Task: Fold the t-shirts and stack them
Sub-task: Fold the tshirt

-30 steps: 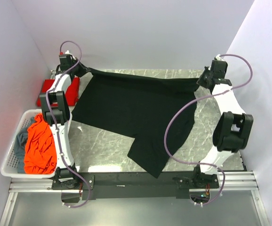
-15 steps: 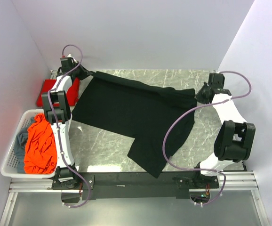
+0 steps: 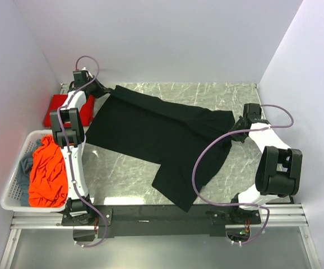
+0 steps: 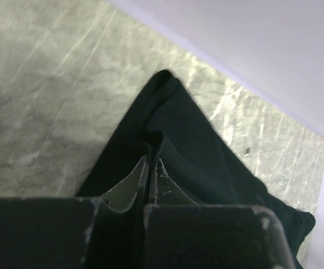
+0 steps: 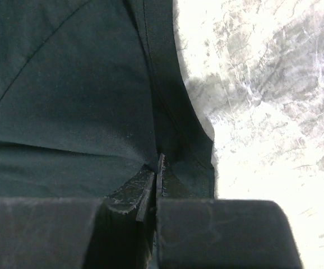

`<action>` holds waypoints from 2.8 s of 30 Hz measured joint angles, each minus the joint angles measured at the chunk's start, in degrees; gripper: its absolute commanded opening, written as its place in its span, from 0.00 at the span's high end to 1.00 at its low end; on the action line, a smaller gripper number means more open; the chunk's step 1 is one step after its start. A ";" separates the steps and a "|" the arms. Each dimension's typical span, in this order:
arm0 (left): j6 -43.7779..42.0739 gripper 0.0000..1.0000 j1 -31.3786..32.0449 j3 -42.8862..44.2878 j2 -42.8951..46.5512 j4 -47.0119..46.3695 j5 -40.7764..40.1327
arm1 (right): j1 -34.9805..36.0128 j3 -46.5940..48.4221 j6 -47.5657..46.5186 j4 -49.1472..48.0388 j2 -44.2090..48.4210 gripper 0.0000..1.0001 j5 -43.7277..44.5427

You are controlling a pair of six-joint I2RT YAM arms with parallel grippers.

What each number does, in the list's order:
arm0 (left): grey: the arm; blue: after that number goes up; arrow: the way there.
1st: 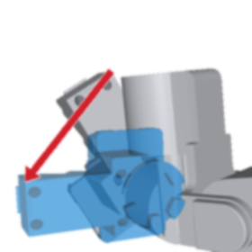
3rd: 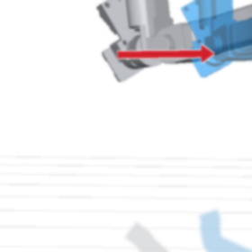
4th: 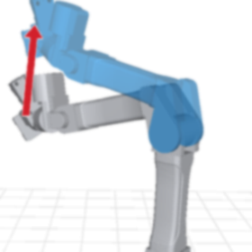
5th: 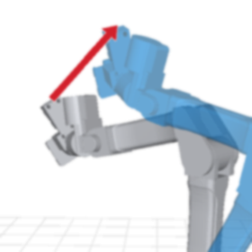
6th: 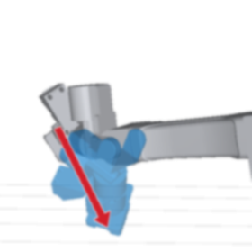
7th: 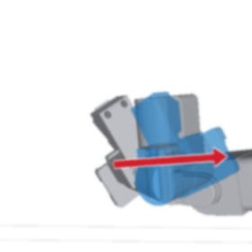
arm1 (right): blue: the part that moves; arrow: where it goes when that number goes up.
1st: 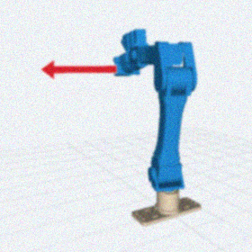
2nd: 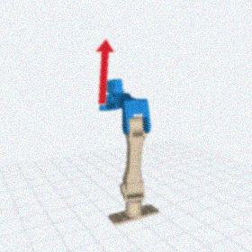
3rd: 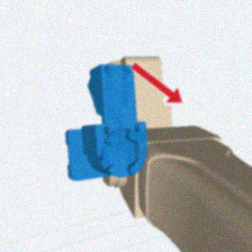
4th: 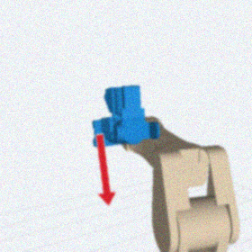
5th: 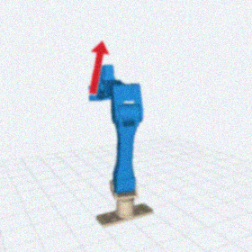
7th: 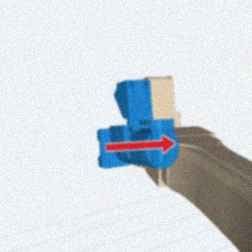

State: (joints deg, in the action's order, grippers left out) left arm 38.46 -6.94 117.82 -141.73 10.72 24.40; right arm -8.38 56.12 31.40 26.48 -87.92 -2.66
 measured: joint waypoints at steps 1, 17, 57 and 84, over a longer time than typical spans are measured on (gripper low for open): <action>-0.11 0.99 0.00 -0.42 0.00 0.04 -0.15 | 0.00 -0.11 0.22 -0.07 -0.07 1.00 0.00; -1.38 0.99 0.00 -3.43 0.00 2.49 -3.39 | -0.02 -0.98 1.86 -0.24 0.04 1.00 -0.72; -4.63 0.28 3.37 -12.92 18.21 5.09 -16.20 | 12.50 -8.87 2.25 1.46 18.29 0.47 -1.81; 1.95 0.45 13.31 -59.84 42.88 11.52 -19.78 | 10.93 -14.95 8.44 -8.66 2.16 0.48 -11.21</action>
State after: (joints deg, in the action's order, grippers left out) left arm 40.40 6.37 57.98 -98.85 22.24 4.62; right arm 2.55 41.17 39.83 17.82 -85.76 -13.87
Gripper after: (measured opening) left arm 0.553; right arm 0.508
